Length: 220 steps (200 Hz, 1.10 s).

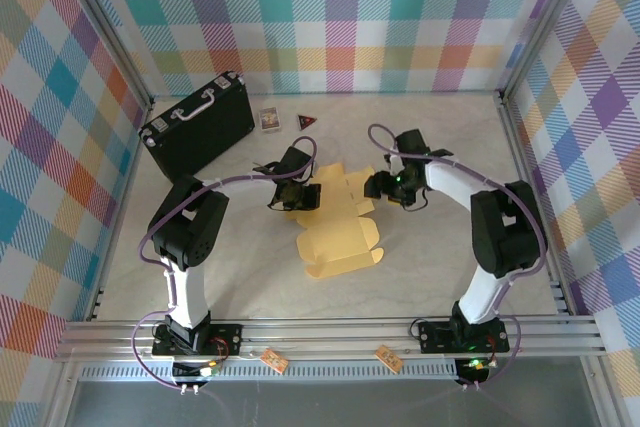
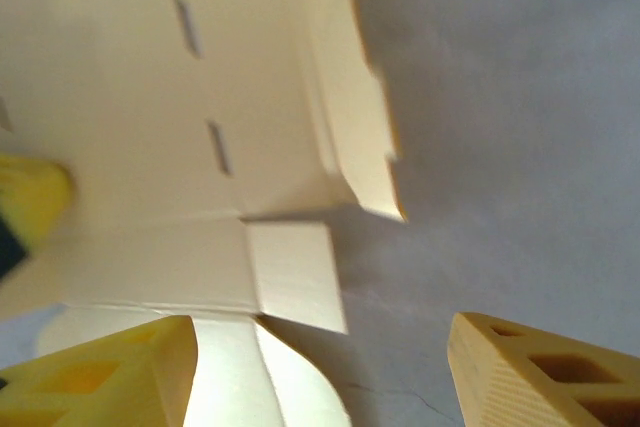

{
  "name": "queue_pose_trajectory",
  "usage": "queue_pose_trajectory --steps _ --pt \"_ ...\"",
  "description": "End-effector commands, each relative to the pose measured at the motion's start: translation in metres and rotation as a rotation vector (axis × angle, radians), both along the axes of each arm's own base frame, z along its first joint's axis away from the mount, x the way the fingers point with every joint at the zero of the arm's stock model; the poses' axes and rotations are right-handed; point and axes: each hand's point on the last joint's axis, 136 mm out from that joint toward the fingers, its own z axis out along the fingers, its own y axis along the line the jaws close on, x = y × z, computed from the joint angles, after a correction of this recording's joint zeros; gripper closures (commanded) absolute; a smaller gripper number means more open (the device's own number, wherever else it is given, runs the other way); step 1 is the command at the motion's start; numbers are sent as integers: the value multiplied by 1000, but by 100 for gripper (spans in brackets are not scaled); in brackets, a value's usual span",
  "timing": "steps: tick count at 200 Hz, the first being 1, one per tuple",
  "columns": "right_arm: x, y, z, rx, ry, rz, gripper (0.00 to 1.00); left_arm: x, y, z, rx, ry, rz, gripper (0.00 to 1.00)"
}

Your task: Fold the paper box

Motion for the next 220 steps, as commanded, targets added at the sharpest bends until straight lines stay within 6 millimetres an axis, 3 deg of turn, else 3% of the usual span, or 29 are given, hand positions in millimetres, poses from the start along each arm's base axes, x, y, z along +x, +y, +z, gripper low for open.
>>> queue_pose_trajectory --steps 1,26,47,78,137,181,220 --pt "9 17 1 77 -25 29 32 -28 18 -21 91 89 -11 99" --pt "9 26 -6 102 -2 35 33 -28 18 -21 93 89 -12 99" --pt "5 43 -10 168 39 63 36 -28 17 -21 93 89 -14 99" --pt "0 61 -3 177 33 101 41 -28 18 -21 95 89 -14 99" --pt "-5 70 7 91 -1 151 51 -28 18 -20 96 86 -14 99" --pt "-11 91 14 132 -13 204 55 -29 18 -19 96 86 -16 99" --pt "-14 96 -2 135 27 204 56 -30 17 -18 95 84 -18 99"
